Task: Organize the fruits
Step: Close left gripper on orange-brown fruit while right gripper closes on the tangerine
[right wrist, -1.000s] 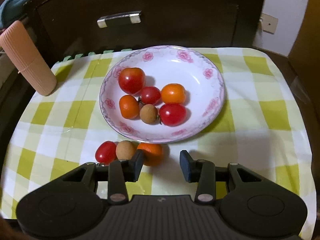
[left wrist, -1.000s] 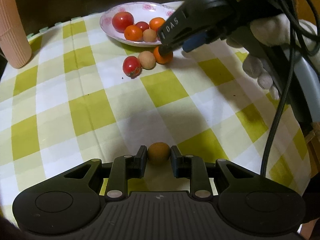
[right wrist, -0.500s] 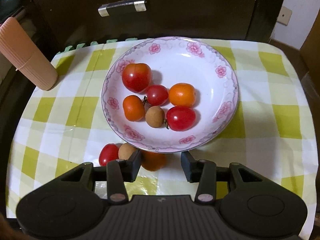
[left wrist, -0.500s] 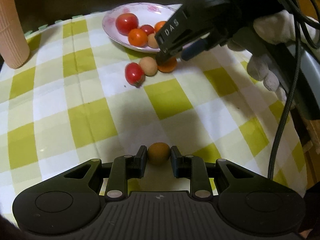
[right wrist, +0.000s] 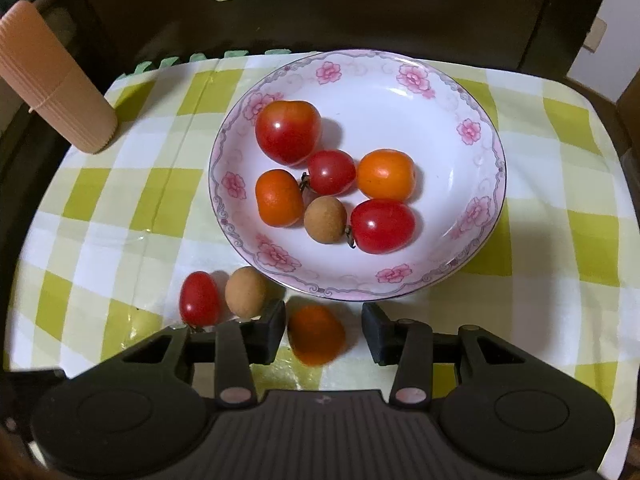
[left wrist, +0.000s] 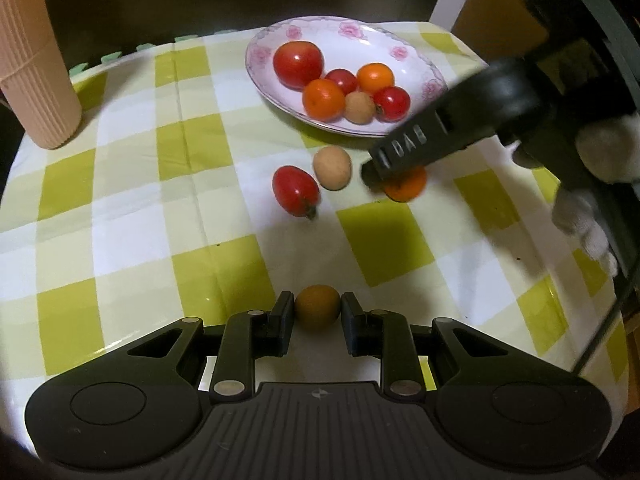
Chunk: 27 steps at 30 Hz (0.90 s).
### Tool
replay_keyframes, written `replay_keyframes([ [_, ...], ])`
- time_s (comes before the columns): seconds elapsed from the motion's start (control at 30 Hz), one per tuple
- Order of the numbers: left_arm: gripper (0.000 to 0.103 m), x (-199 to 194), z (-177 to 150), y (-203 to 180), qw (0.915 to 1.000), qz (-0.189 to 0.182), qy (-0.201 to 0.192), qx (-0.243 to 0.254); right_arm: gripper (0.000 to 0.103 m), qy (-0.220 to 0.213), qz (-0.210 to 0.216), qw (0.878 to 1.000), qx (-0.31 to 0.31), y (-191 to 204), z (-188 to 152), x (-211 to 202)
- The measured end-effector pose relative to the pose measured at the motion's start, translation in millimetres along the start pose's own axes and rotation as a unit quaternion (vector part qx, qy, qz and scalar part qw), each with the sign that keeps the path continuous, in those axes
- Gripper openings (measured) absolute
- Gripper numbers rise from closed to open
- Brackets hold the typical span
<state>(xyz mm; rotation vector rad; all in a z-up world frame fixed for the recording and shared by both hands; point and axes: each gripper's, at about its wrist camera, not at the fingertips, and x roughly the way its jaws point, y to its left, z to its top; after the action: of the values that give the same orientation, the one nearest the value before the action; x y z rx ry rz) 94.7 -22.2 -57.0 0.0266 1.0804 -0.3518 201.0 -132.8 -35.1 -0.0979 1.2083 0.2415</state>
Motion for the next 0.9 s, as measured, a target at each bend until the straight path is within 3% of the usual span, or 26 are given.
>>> replay_keyframes([
  [0.13,0.033,0.2,2.1,1.4,0.9999,0.006,0.005,0.007,0.033,0.004,-0.013,0.999,-0.030,5.6,-7.3,-1.9],
  [0.37,0.034,0.0,6.5,9.0,0.9997,-0.007,0.022,-0.007,0.033,0.008,-0.013,1.000,-0.015,-3.0,-28.0,-8.6],
  [0.6,0.037,-1.7,3.1,3.7,0.9995,0.013,0.028,0.000,0.033,0.004,-0.016,1.000,-0.011,-4.3,-44.5,-13.6],
  [0.73,0.046,0.7,6.3,1.2,0.9993,0.015,0.033,0.001,0.033,0.003,-0.015,1.000,-0.002,-8.2,-49.7,-16.8],
  [0.9,0.047,3.8,11.1,-4.1,0.9990,0.029,0.032,0.010,0.034,0.008,-0.016,1.000,0.007,-16.0,-53.9,-20.8],
])
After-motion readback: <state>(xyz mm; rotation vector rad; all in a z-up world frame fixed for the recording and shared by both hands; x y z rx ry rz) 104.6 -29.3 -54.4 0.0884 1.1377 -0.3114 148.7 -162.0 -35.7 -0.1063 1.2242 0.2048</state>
